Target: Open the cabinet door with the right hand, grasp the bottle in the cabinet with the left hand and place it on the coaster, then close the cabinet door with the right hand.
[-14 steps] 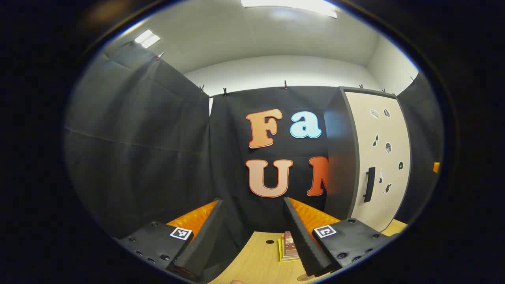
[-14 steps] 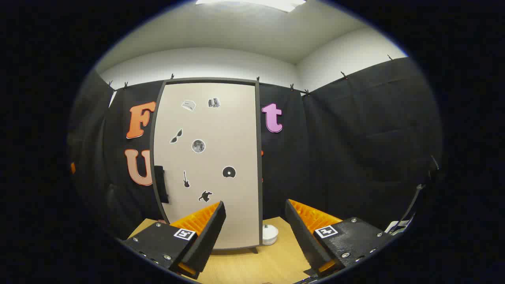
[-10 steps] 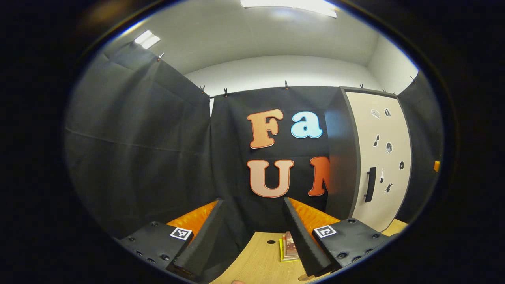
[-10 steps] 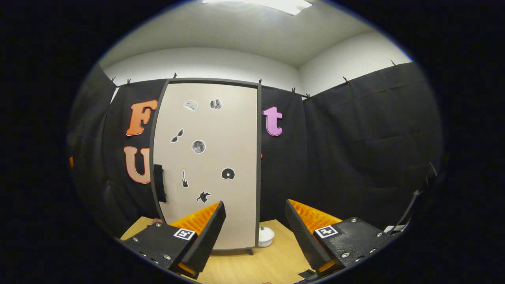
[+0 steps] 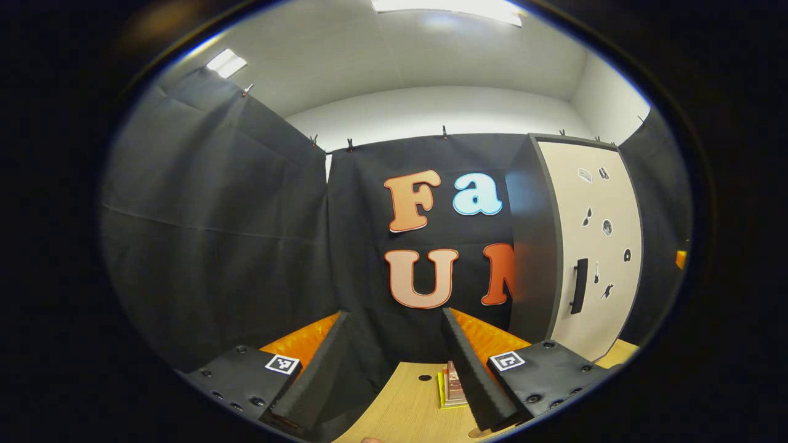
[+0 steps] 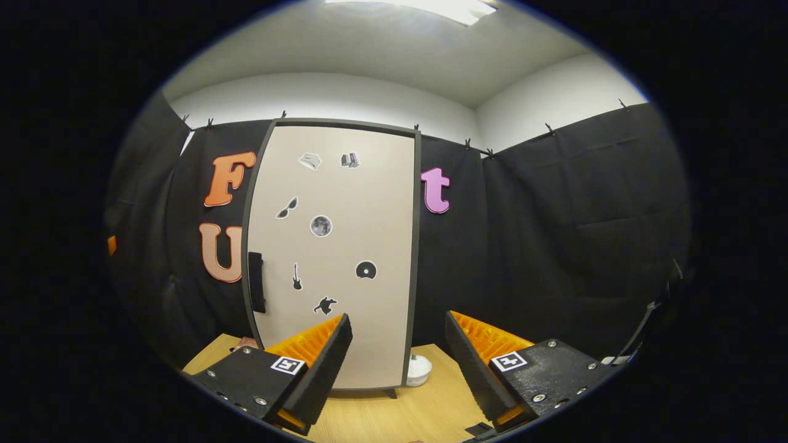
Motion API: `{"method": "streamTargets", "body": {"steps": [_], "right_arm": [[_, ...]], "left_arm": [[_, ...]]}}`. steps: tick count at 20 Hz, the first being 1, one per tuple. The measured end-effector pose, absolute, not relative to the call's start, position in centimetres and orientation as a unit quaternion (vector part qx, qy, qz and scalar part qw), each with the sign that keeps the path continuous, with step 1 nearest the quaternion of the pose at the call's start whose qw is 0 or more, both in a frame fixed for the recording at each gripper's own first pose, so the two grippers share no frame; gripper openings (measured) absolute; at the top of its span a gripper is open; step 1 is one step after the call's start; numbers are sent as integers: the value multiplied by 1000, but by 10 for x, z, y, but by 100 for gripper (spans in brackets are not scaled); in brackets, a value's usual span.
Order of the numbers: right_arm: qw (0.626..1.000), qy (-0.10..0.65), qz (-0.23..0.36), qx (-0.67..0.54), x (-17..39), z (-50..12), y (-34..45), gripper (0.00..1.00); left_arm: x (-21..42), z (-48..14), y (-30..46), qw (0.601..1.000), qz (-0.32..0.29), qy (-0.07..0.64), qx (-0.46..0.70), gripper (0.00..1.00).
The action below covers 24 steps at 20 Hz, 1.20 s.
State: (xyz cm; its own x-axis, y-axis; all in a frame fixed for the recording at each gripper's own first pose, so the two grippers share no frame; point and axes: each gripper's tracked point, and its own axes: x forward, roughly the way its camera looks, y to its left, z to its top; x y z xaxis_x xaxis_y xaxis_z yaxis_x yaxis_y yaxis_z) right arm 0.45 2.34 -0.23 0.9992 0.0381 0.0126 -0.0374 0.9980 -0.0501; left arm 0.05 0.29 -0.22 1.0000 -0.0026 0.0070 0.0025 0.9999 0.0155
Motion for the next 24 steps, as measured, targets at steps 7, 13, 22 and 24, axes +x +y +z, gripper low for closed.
{"method": "streamTargets", "body": {"steps": [7, 13, 22, 24], "right_arm": [[998, -7, 63, -23, 14, -7, 71, 94], [993, -10, 115, -18, 30, -9, 130, 90], [985, -10, 172, 0, 66, -14, 212, 95], [983, -10, 181, 8, 80, -16, 226, 95]], "left_arm": [[3, -2, 1, 1000, -4, -6, 3, 96], [3, -4, 3, 1000, 0, 1, 10, 96], [3, -15, 15, 999, 33, 13, 16, 96], [3, -18, 20, 999, 44, 16, 23, 96]]}}
